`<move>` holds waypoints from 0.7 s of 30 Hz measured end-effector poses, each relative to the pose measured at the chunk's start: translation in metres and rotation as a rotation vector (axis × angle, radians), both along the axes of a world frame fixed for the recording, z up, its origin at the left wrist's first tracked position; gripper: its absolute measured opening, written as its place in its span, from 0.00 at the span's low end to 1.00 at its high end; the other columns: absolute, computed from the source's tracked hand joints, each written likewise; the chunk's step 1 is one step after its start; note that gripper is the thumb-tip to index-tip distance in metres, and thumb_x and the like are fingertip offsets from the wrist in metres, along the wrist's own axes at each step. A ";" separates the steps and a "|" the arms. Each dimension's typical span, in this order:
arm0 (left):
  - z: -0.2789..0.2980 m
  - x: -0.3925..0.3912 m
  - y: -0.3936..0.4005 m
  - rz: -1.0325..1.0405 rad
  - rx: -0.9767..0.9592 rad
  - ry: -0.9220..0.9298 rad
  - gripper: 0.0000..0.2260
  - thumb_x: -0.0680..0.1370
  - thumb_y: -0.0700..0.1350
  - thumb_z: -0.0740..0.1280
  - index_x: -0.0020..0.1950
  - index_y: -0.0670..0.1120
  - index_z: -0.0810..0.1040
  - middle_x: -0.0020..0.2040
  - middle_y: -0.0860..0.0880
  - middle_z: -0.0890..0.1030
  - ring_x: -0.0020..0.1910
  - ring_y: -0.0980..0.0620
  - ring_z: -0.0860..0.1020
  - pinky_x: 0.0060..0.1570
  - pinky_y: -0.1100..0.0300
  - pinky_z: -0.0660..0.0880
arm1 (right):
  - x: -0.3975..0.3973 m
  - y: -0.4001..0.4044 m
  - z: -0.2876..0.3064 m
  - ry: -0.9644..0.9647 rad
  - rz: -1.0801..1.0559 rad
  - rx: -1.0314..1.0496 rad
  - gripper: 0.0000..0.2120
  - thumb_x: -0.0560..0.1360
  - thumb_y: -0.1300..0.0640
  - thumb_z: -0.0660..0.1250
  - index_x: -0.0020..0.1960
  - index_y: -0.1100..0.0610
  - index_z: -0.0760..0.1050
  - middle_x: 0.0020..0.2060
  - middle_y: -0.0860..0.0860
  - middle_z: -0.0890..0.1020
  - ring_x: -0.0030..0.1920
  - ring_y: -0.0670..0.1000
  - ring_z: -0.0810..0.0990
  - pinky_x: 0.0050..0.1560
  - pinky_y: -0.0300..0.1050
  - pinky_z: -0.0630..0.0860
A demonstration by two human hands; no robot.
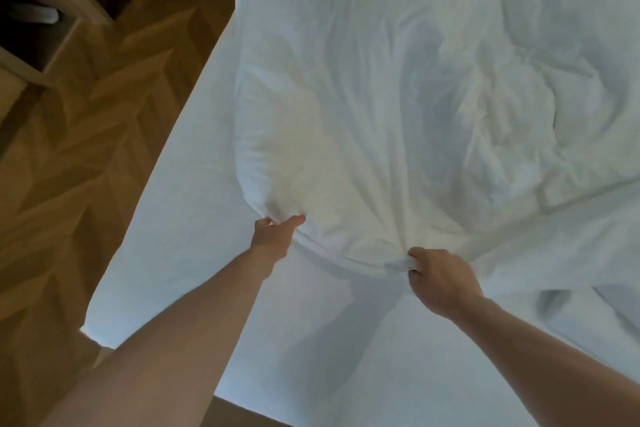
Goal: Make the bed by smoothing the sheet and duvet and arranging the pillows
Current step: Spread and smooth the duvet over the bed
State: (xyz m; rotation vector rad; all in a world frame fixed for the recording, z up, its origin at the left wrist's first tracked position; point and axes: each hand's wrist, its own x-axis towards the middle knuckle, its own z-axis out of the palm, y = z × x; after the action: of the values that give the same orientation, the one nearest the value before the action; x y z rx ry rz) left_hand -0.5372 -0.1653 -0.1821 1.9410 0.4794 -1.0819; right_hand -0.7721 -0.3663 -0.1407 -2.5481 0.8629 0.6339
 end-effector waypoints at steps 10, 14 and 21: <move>0.089 -0.009 -0.011 0.627 -0.414 0.194 0.21 0.74 0.52 0.77 0.60 0.44 0.75 0.59 0.45 0.81 0.56 0.46 0.81 0.58 0.51 0.80 | -0.091 0.035 0.129 -0.345 -0.253 0.399 0.04 0.69 0.56 0.62 0.36 0.49 0.72 0.26 0.45 0.69 0.28 0.43 0.67 0.31 0.41 0.65; 0.144 -0.022 -0.010 0.442 -0.265 0.005 0.11 0.76 0.37 0.71 0.57 0.44 0.78 0.48 0.44 0.83 0.39 0.50 0.78 0.39 0.60 0.76 | -0.127 0.052 0.168 -0.118 -0.254 0.418 0.13 0.74 0.59 0.66 0.38 0.41 0.75 0.27 0.41 0.73 0.31 0.41 0.73 0.35 0.39 0.70; 0.279 -0.112 0.025 -0.283 -0.335 -0.661 0.14 0.74 0.33 0.65 0.50 0.52 0.78 0.31 0.54 0.72 0.26 0.54 0.67 0.28 0.64 0.65 | -0.114 0.084 0.180 0.171 -0.138 0.230 0.53 0.62 0.32 0.64 0.80 0.50 0.50 0.76 0.48 0.65 0.73 0.52 0.69 0.69 0.46 0.70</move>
State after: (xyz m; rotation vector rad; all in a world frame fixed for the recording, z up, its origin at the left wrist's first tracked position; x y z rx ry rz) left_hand -0.6488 -0.1404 0.0969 1.9475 -0.3274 -0.5715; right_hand -0.8859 -0.2826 0.0392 -2.2340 0.9531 0.8633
